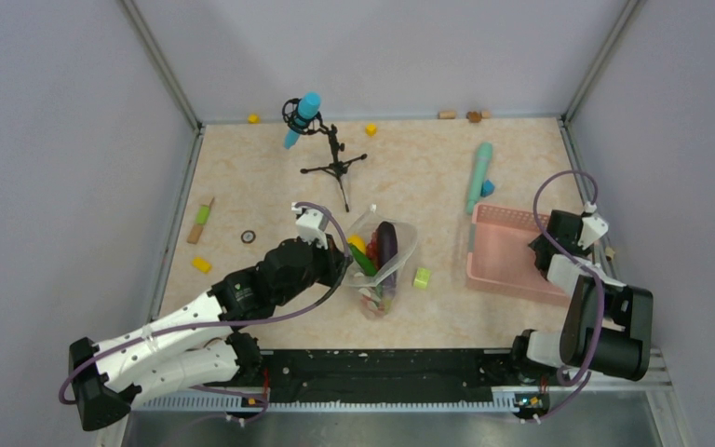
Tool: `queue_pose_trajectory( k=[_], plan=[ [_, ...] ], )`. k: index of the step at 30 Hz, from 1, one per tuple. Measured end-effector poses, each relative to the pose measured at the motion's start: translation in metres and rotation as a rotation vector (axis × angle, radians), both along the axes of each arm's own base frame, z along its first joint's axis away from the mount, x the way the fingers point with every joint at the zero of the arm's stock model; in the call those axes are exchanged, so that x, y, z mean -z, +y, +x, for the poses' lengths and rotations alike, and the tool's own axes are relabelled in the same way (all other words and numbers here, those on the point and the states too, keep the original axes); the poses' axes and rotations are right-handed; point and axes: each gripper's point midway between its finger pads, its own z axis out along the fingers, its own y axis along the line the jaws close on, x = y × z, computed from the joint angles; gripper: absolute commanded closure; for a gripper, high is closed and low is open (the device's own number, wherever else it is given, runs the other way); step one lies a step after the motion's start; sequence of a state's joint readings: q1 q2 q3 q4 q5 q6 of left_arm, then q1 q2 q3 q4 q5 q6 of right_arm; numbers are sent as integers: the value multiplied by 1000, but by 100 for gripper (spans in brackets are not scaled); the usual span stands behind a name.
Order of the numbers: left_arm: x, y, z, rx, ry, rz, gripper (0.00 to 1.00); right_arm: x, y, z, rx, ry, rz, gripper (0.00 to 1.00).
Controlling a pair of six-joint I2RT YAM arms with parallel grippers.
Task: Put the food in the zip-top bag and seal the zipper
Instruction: Pick up the fake fruit from the bin.
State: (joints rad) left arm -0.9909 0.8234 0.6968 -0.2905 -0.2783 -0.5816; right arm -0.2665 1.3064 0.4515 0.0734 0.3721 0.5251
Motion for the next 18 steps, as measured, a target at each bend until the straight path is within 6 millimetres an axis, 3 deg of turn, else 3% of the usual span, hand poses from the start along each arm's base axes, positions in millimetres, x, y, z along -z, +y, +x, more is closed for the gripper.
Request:
queue_pose_trajectory(
  k=[9,18],
  plan=[
    [3,0,2,-5,-2,8,100,-6,10,-9,-20,-38,25,74],
    [4,-1,3,-7,-2,13,100,-29,15,-9,-39,-135,22,84]
  ],
)
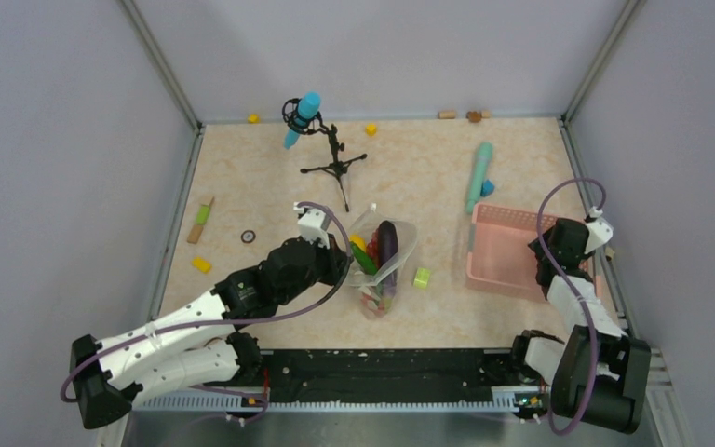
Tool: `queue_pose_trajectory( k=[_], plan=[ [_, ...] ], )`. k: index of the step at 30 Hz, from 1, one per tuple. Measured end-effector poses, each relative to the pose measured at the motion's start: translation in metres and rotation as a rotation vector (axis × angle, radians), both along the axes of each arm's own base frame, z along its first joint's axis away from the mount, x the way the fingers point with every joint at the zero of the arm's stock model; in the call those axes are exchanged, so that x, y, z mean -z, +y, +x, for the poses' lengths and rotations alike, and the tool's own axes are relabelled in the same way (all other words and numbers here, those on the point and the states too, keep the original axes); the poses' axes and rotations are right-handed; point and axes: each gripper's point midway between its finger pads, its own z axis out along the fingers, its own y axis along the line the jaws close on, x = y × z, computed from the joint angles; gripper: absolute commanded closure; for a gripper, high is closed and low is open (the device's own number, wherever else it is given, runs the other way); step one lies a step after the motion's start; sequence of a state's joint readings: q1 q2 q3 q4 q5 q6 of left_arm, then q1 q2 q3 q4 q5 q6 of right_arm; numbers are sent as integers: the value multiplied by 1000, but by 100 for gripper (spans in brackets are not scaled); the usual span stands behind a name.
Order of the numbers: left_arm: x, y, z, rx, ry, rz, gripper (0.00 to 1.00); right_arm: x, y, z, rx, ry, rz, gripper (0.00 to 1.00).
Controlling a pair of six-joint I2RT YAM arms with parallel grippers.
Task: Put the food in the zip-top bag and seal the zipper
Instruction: Pick up the fake fruit from the bin, then place the fake fruit in the zipper food storage bag.
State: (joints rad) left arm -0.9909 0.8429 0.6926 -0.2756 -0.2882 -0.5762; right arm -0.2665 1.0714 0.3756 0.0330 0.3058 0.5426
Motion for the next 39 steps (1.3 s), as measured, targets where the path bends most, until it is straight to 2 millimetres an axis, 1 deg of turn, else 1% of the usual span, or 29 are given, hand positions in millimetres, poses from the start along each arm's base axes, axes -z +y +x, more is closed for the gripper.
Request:
queue_pose_trajectory(
  k=[6,9,11,14,17,19,20,23,26,28,30,32,33,37,39],
  plan=[
    [0,0,0,0,-1,-1,100,-21,7,1,-35,-78,0,85],
    [-1,0,0,-1,-2,-2,100,-38,13,-1,-67,-138,-7,86],
    [-1,0,1,-2,-4,-3,100,-50,20,-1,-107,-184,-7,87],
    [-1,1,1,-7,-6,-3,100,-67,41,5,-224,-267,21,88],
    [0,1,1,-7,-6,0,100,-86,73,12,-402,-359,74,90],
    [0,1,1,-7,-7,1,100,-99,93,13,-512,-414,105,95],
    [0,1,1,-6,-7,1,100,-108,105,13,-578,-450,121,96],
    [0,1,1,-6,-7,1,100,-127,137,10,-747,-539,163,96],
    [0,1,1,-6,-8,1,100,-138,171,3,-912,-583,207,100],
    [0,1,1,-6,-8,2,100,-141,206,-6,-1057,-585,246,100],
    [0,1,2,-4,-10,3,100,-139,245,-21,-1215,-569,286,100],
    [0,1,2,-4,-10,4,100,-142,274,-36,-1341,-555,312,100],
    [0,1,2,-4,-10,4,100,-147,287,-43,-1401,-556,318,100],
    [0,1,2,-5,-10,4,100,-172,322,-57,-1545,-585,290,100],
    [0,1,2,-7,-11,5,100,-182,340,-65,-1618,-594,275,100]
  ],
)
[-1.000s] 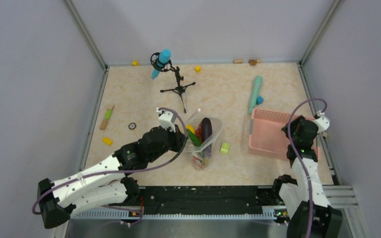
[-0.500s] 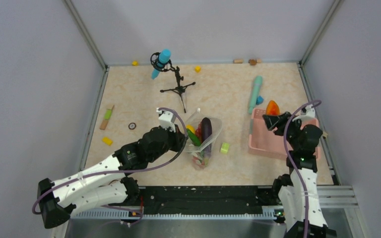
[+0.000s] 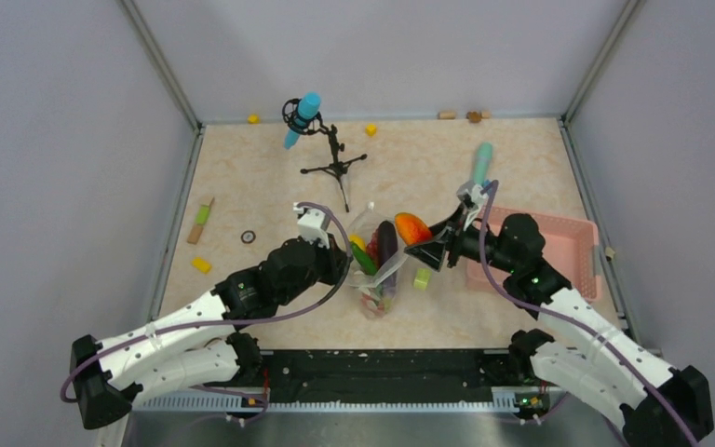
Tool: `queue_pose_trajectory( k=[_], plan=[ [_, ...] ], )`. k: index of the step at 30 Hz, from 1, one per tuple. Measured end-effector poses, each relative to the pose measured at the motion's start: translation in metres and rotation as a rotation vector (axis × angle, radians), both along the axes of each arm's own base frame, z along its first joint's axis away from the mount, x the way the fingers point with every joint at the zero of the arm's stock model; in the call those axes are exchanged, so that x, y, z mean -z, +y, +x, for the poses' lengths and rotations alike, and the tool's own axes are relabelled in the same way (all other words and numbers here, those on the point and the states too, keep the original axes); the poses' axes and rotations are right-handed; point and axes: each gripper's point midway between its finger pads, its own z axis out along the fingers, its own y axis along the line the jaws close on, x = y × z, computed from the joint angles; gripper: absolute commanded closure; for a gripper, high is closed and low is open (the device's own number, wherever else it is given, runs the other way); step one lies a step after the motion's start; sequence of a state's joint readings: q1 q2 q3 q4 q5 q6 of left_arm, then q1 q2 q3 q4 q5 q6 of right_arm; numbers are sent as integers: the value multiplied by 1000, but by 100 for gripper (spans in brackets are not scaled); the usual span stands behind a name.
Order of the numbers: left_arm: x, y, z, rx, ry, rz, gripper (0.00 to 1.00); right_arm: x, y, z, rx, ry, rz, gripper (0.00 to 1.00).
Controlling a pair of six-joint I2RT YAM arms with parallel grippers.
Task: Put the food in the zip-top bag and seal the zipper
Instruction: Place the fake fruit in the zipper food storage bag.
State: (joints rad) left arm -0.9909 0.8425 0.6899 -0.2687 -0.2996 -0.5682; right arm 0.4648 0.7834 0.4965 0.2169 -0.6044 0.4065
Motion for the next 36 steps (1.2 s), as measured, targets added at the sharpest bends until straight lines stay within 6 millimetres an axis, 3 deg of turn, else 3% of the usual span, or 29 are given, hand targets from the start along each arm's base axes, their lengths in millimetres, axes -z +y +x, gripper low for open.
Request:
queue_pose_trajectory(
  k=[3,9,18,21,24,31,36],
  plan=[
    [0,1,1,-5,-2,1,100,-4,24,-13,-76,-36,-42,100],
    [0,1,1,-4,-3,3,100,-12,55,-30,-150,-102,-120,100],
    [-2,2,-1,-3,-8,-8,100,-37,66,-18,-73,-130,-124,98],
    [-1,2,-1,-1,-7,-7,100,-33,75,-18,-50,-113,-148,85],
    [-1,2,-2,5,-4,-7,100,-19,84,-12,12,-86,-197,80],
    [0,0,-3,15,0,-9,100,15,91,5,155,-44,-315,41],
    [0,-1,-4,21,2,-12,100,14,93,8,208,-46,-344,16]
  ],
)
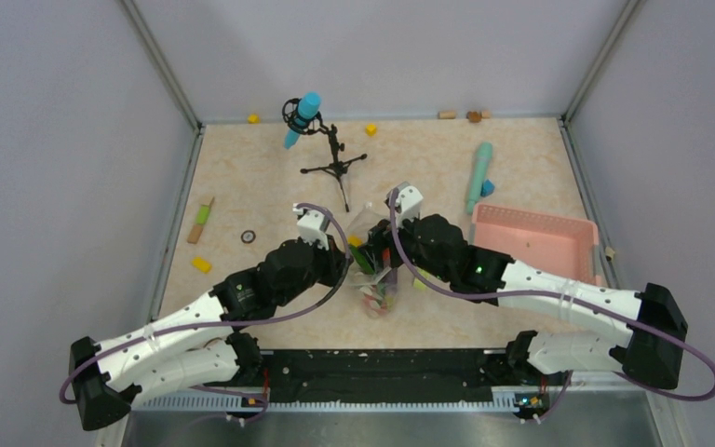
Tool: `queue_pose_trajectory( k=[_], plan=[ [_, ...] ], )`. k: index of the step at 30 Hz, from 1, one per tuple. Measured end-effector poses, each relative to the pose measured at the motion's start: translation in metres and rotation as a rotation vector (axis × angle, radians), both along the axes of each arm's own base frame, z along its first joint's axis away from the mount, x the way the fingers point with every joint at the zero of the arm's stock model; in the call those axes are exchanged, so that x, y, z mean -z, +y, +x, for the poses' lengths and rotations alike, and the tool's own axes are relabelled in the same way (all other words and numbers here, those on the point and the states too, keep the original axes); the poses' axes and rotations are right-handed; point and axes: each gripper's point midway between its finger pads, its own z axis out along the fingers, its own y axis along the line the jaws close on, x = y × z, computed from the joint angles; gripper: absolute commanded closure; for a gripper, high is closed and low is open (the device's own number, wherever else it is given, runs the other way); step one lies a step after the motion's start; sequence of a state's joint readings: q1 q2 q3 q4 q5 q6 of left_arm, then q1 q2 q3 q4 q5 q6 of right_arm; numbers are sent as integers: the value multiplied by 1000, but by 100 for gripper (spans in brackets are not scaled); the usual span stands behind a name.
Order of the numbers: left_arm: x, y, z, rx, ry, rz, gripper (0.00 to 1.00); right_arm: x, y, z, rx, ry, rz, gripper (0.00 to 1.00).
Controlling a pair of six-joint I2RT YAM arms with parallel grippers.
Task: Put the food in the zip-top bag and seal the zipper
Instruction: Place the fake fruit in the zipper food storage bag, then adjust the zipper food storage bag at the center of the board.
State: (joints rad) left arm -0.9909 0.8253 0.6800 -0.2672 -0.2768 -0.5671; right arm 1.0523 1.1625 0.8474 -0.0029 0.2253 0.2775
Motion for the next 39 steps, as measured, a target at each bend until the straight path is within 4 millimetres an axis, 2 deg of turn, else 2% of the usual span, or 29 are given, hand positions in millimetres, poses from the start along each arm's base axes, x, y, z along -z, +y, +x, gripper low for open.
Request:
queue_pose_trajectory(
  k=[2,11,14,17,21,26,28,31,33,35,36,39],
  plan=[
    [-1,0,0,0,-2,-3,100,-3,0,1,7,-6,3,8],
    [0,0,0,1,-2,-3,100,-8,-2,-1,3,-13,5,8],
    [0,0,0,0,-2,-3,100,-22,-7,-5,2,-31,37,7],
    [0,0,0,-1,-2,-3,100,-47,-17,-10,4,-66,99,5],
    [0,0,0,-1,-2,-3,100,-67,-40,-11,71,-101,171,2],
    [0,0,0,-1,-2,-3,100,-66,-63,-3,191,-97,164,22],
    [0,0,0,-1,-2,-3,100,-59,-67,1,227,-88,144,28],
    [0,0,0,-2,0,-5,100,-44,-70,10,291,-66,104,45],
    [0,0,0,-4,2,-7,100,-30,-70,16,336,-48,71,62],
    [0,0,0,-6,3,-10,100,-11,-68,22,366,-28,31,91],
    [0,0,1,-9,4,-10,100,-3,-67,23,370,-24,6,100],
    [-1,1,1,-23,6,-20,100,13,-63,27,370,-22,-46,100]
  ],
)
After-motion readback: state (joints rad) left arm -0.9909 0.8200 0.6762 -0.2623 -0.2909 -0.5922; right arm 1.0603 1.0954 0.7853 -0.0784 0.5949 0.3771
